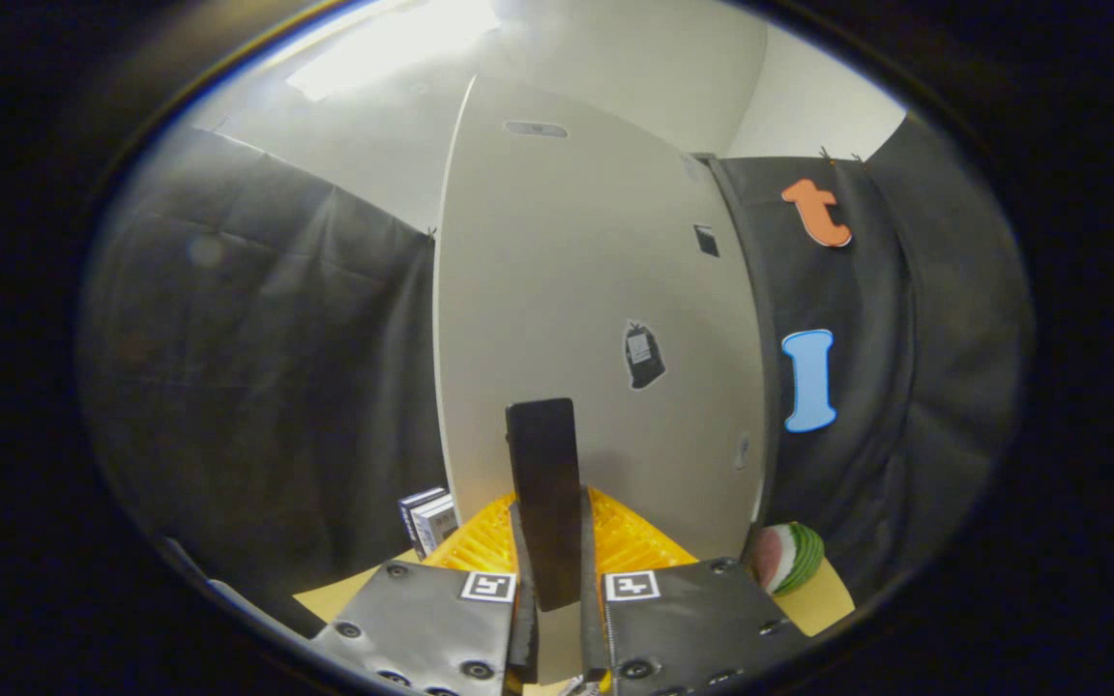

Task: Open the shoe cabinet door, grab the shoes and put them into the shoe cabinet, then close the shoe cabinet door.

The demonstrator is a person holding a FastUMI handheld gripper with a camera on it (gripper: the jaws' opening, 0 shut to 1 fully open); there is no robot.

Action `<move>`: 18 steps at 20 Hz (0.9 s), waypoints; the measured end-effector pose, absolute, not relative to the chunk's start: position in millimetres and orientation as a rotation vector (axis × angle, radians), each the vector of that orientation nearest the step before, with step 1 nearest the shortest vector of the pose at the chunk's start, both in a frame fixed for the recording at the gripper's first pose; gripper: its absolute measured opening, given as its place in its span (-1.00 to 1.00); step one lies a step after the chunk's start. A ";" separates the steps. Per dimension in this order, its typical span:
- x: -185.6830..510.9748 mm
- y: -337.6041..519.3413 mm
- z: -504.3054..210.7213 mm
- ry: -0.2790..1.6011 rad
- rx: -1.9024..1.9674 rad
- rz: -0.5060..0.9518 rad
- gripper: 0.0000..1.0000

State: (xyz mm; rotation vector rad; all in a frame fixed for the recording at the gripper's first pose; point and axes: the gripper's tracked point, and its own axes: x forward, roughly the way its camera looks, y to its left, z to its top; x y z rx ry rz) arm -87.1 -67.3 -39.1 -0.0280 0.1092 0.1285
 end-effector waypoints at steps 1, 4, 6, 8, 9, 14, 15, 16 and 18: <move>-93.1 -74.3 -37.6 0.104 -0.033 0.120 -0.62; -104.6 -90.0 -32.9 0.101 -0.038 0.099 -0.63; -108.5 -100.2 -30.8 0.101 -0.037 0.085 -0.63; -115.5 -113.6 -27.3 0.099 -0.038 0.060 -0.64; -120.0 -122.1 -25.3 0.097 -0.040 0.044 -0.64; -135.9 -170.4 -15.5 0.086 -0.021 -0.050 -0.67; -138.0 -181.2 -13.7 0.083 -0.015 -0.070 -0.67; -140.9 -191.2 -11.6 0.079 -0.016 -0.092 -0.69; -150.4 -210.3 -7.7 0.067 -0.020 -0.128 -0.71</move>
